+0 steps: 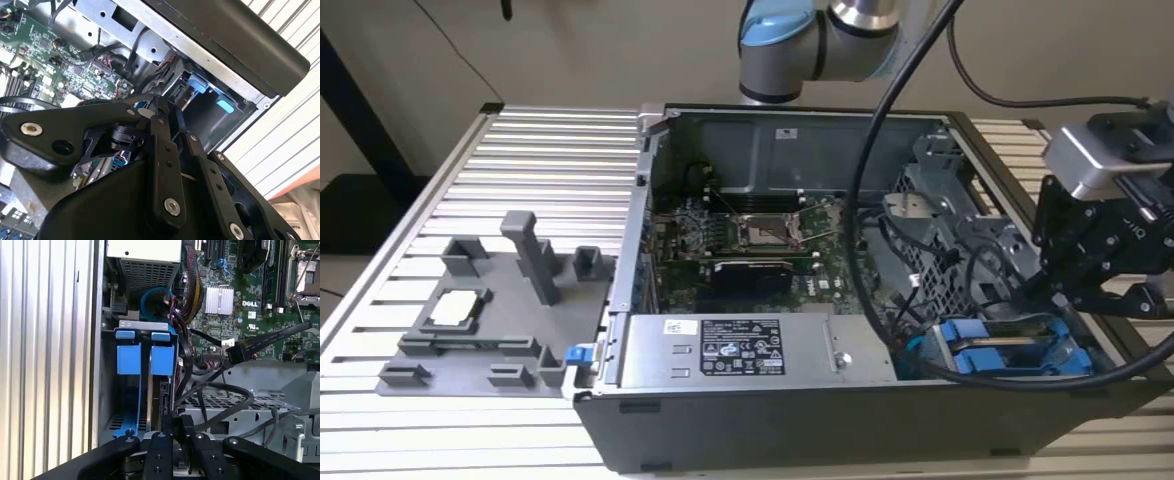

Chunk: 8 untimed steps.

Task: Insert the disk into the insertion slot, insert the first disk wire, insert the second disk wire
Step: 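Insert the first disk wire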

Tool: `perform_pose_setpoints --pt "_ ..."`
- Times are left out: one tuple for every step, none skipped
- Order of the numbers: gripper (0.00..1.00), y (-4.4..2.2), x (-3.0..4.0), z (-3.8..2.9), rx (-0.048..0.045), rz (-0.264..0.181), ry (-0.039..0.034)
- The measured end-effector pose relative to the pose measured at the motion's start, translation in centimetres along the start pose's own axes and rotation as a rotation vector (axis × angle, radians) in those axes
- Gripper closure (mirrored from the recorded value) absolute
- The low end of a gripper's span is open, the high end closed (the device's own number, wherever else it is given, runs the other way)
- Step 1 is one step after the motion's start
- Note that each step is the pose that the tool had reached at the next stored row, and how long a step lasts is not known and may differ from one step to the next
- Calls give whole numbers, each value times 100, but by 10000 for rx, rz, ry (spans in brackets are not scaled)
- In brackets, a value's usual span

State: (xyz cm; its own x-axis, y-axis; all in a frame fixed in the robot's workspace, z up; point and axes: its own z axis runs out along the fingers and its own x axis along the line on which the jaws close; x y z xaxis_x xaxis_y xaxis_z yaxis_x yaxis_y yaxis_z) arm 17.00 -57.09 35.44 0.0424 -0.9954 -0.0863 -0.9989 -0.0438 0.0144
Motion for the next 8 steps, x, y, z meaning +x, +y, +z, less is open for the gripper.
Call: perform_pose_setpoints --pt "81 -9 4 9 -1 5 -1" --pt "81 -16 8 19 -1 14 -1" --pt "81 -21 11 27 -1 24 0" --pt "81 -23 14 36 0 35 -1" --pt "81 -23 15 43 1 47 -1" --pt "81 -24 16 49 2 58 0" --pt "81 -24 16 54 2 59 0" --pt "81 -24 18 59 3 59 -1"
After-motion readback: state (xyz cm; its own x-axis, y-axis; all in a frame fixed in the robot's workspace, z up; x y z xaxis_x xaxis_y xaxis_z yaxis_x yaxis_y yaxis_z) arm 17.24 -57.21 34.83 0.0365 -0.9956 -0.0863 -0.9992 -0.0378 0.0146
